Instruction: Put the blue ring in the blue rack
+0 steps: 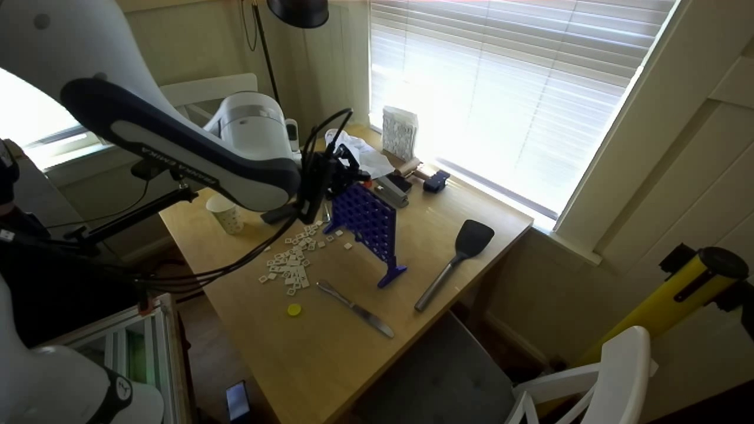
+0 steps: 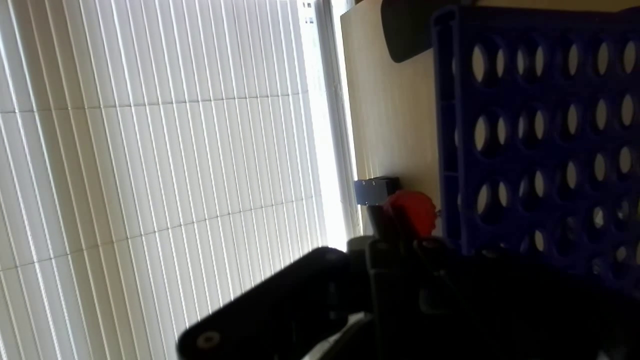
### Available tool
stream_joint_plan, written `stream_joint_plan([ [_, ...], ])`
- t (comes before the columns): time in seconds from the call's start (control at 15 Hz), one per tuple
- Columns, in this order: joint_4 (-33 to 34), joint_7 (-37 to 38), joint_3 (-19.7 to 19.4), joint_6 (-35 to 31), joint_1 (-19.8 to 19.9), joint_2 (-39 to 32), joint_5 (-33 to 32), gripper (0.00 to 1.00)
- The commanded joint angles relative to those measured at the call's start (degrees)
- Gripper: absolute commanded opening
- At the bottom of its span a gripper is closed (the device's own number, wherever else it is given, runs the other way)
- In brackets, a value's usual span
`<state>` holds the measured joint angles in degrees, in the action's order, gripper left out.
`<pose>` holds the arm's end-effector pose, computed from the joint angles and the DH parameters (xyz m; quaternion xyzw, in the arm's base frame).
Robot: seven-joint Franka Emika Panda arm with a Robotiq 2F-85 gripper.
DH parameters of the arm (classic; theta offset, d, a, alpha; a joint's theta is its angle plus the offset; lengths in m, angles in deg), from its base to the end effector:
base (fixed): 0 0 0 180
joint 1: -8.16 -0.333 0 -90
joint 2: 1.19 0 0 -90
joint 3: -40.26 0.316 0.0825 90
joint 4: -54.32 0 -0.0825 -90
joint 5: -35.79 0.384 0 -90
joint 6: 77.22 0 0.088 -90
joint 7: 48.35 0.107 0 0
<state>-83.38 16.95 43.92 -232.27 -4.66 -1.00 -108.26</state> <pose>0.4464 0.1533 0.3040 0.6046 0.5944 0.3812 0.3685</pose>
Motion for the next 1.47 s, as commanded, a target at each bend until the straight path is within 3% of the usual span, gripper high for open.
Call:
stream_joint_plan([
  [0.0, -0.32, -0.39, 0.49, 0.08, -0.49, 0.3, 0.0, 0.01],
  [1.2, -0.61, -3.28, 0.15, 1.58, 0.08, -1.19, 0.0, 0.01],
  [1.4, -0.51, -4.3, 2.35, 1.31, 2.27, -1.6, 0.35, 0.01],
])
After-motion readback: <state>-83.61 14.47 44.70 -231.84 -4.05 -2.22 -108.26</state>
